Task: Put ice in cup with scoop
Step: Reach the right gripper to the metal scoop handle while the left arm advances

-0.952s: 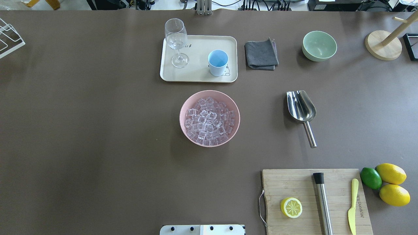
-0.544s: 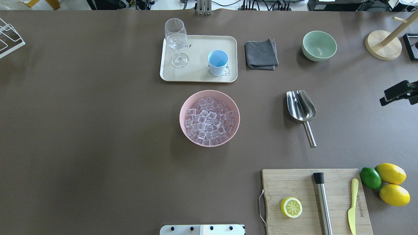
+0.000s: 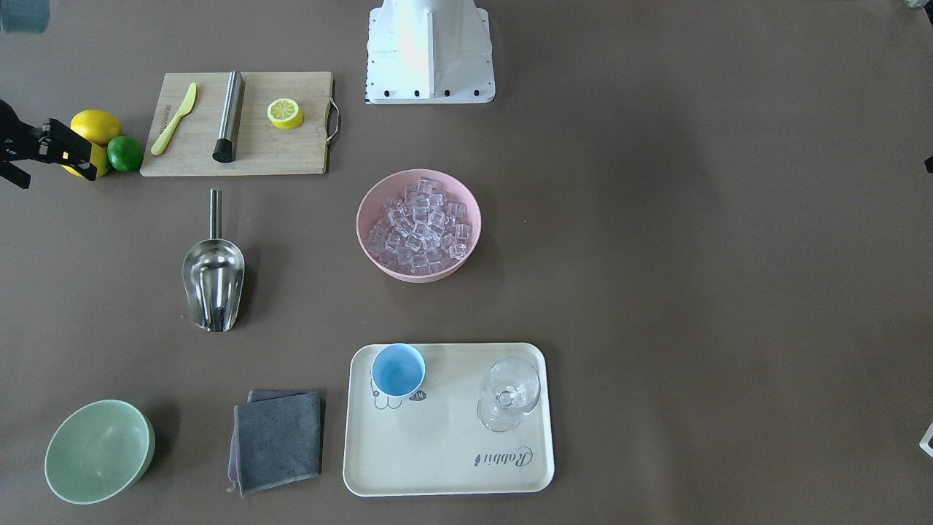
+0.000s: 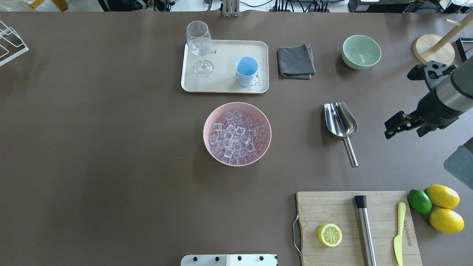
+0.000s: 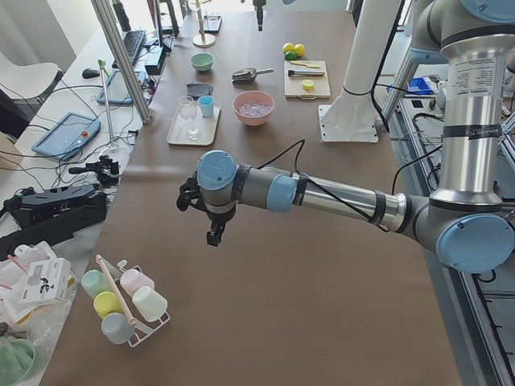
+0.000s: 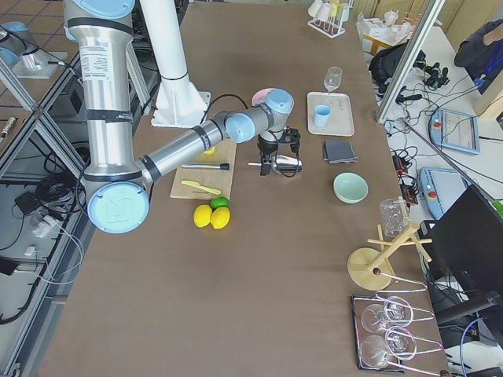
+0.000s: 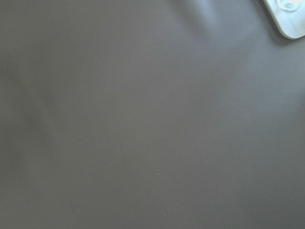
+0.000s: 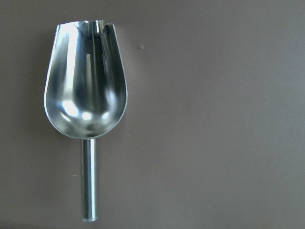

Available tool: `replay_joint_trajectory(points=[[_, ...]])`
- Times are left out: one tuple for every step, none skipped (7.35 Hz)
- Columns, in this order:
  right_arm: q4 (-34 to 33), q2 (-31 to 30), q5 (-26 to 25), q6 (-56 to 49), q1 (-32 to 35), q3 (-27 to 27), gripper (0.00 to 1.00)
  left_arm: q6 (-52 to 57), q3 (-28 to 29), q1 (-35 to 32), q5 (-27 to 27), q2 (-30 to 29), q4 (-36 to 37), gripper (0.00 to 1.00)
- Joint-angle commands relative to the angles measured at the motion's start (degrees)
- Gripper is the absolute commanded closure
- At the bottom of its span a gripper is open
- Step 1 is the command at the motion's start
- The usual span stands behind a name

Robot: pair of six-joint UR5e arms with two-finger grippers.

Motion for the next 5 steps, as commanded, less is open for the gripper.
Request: replay_joint_trajectory(points=[[0.13,5.34,-4.02,7.31,-8.46,-2.45,0.0,-0.01,1.14,11.47,2.49,-0.55,-22.12,0.02],[0.4,5.78,-4.2,7.33,-9.71,-3.15,0.01,0.07,2.02,14.92,2.95,-0.72,-26.41,0.02],[0.4,5.96,-4.99,7.41,-10.59,-3.68,0.01,0.25,2.21,18.26,2.95,-2.72,-26.8,0.02],[0.4,7.27,-5.52,7.59,-11.12,-5.42,0.01,0.25,2.21,22.03,3.21,-5.0,-26.81,0.02],[0.57,7.71,-5.52,7.76,-11.56,-7.1,0.01,0.42,1.42,23.03,6.35,-6.68,-26.89,0.02]])
